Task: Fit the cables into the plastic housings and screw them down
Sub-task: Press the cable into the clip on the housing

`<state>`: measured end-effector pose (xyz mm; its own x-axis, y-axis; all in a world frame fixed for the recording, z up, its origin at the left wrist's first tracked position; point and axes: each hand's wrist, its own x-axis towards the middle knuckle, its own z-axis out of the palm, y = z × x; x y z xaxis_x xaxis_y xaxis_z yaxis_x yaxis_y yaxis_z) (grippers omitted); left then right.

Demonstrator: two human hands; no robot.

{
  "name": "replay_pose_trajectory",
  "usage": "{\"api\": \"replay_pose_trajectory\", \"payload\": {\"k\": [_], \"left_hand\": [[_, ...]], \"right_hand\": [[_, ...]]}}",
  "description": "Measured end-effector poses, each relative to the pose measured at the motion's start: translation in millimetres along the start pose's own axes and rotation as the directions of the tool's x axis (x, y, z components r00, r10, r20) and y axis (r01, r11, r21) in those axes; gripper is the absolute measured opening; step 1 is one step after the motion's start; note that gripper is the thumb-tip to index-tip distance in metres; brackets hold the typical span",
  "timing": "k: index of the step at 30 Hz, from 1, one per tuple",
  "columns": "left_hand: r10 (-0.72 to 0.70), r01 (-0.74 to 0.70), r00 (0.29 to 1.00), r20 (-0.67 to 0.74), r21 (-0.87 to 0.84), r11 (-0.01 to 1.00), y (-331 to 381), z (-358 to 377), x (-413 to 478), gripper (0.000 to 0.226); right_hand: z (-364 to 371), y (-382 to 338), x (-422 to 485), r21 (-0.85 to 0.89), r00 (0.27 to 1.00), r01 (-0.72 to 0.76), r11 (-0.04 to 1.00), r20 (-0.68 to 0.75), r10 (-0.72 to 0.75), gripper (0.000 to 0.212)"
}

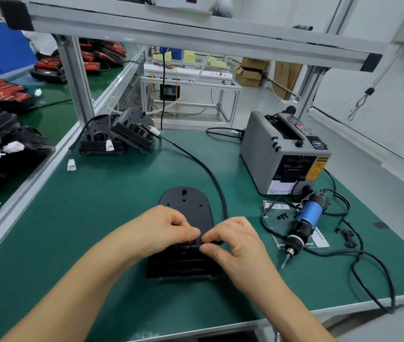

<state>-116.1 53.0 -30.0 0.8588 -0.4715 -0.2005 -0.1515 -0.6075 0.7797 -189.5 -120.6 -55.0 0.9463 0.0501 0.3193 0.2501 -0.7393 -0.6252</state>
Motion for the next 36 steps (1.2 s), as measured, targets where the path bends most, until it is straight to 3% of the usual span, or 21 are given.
{"api": "replay_pose_trajectory", "payload": {"k": [5, 8, 11, 13, 17, 22, 30, 31, 33, 34, 35, 36], "left_hand": [[-0.011, 0.010, 0.999, -0.031, -0.032, 0.999, 0, 5, -4, 0.018], [-0.044, 0.040, 0.996, -0.073, -0.059, 0.997, -1, 9, -8, 0.019], [-0.058, 0.050, 0.993, -0.104, -0.080, 0.996, -1, 13, -10, 0.022], [-0.062, 0.054, 0.991, -0.117, -0.077, 0.996, 0, 15, -12, 0.023], [-0.066, 0.055, 0.989, -0.134, -0.089, 0.995, 0, 15, -13, 0.022], [-0.069, 0.054, 0.987, -0.144, -0.110, 0.992, -1, 16, -13, 0.022], [-0.067, 0.052, 0.990, -0.120, -0.121, 0.991, 0, 14, -13, 0.024], [-0.068, 0.054, 0.991, -0.117, -0.122, 0.991, 1, 14, -14, 0.025], [-0.070, 0.055, 0.991, -0.115, -0.128, 0.990, 0, 13, -15, 0.025], [-0.072, 0.057, 0.991, -0.113, -0.133, 0.990, 0, 14, -15, 0.026], [-0.074, 0.058, 0.991, -0.111, -0.138, 0.989, 0, 14, -15, 0.025], [-0.077, 0.061, 0.991, -0.113, -0.143, 0.988, -1, 14, -15, 0.025]], "right_hand": [[-3, 6, 3, 0.012, 1.000, 0.015, 1.000, 0.025, -0.015, 0.007], [-30, 30, 19, -0.092, 0.993, -0.114, 0.989, -0.051, 0.109, 0.004], [-76, 70, 40, -0.452, 0.938, -0.348, 0.822, -0.153, 0.312, 0.014], [-97, 93, 49, -0.630, 0.899, -0.396, 0.668, -0.119, 0.421, 0.015], [-97, 114, 57, -0.740, 0.893, -0.326, 0.588, -0.037, 0.449, 0.008], [-85, 123, 58, -0.859, 0.923, -0.219, 0.462, -0.029, 0.384, 0.021], [-81, 118, 58, -0.866, 0.924, -0.235, 0.441, -0.058, 0.378, 0.016], [-81, 112, 57, -0.848, 0.928, -0.247, 0.469, -0.067, 0.367, 0.016], [-81, 91, 55, -0.633, 0.935, -0.320, 0.705, -0.091, 0.342, 0.012], [-78, 75, 51, -0.392, 0.931, -0.356, 0.848, -0.071, 0.358, 0.012], [-72, 56, 46, -0.115, 0.933, -0.359, 0.926, -0.009, 0.361, 0.014], [-66, 35, 40, 0.108, 0.945, -0.326, 0.939, 0.068, 0.320, 0.015]]}}
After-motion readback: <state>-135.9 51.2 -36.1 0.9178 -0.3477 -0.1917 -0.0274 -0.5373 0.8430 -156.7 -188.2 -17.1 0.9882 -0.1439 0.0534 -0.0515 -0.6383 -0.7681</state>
